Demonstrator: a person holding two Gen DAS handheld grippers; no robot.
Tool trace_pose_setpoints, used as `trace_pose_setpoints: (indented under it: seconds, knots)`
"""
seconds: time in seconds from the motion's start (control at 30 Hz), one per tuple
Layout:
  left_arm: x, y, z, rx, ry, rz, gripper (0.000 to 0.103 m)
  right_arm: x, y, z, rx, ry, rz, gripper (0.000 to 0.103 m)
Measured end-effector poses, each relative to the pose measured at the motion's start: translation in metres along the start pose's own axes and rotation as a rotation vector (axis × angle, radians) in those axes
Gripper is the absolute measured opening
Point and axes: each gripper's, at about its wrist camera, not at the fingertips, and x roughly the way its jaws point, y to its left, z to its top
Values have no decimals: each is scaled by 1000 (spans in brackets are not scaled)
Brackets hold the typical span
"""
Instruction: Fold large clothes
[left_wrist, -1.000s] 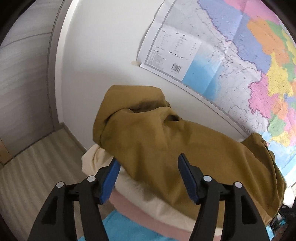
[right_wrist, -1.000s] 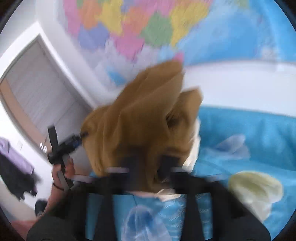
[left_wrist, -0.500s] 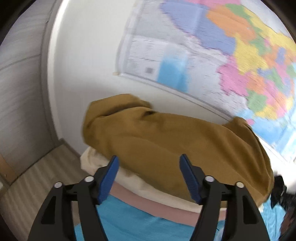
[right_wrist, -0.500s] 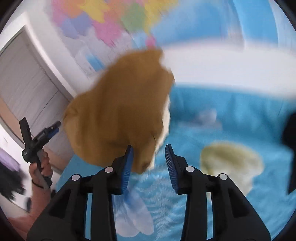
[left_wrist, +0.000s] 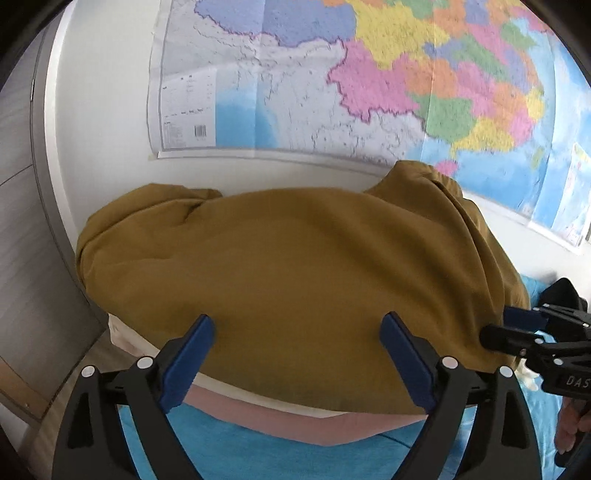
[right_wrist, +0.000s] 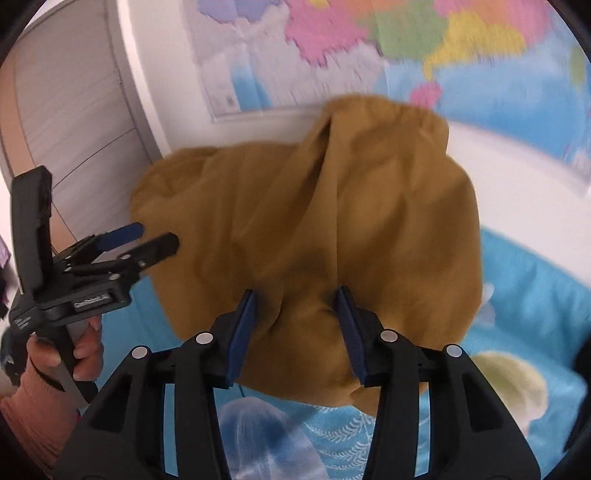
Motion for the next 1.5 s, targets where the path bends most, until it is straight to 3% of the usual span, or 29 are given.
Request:
trace_pose_setpoints:
  seconds: [0.1,0.27,0.33,0.47,0.77,0.9,1.0,1.27,1.5]
  knots:
    - [1,-1,-2,3,1,11,94,-2,0,2,-4,-7,3,49]
    - [-4,-2,-6,-28,8,20,97,-14,7,-1,-8,-37,11,74]
    - [-8,-6,-9,-26,6,35,97,-18,12,-4,-16,-56,7,90]
    - [-18,-13,-16,-7,1,70,97,-21,20,-10,-29,-68,10,97]
    - [-45,-18,-42,-33,18,108,97,-36,42,-34,-72,-120,-25,97]
    - [-53,-16,-60,-83,24,93,97,-41,51,-47,-83,-116,-34,97]
    - [-60,-15,-73,-108,30,124,97,-45,55,-59,-81,-98,-22,97]
    - [-73,-23,-93,-106,44,178,97,-55,46,-79,-7,-92,-4,97]
    - [-83,-21,-101,-163,79,159,97,-66,53,-89,-20,-95,-3,98]
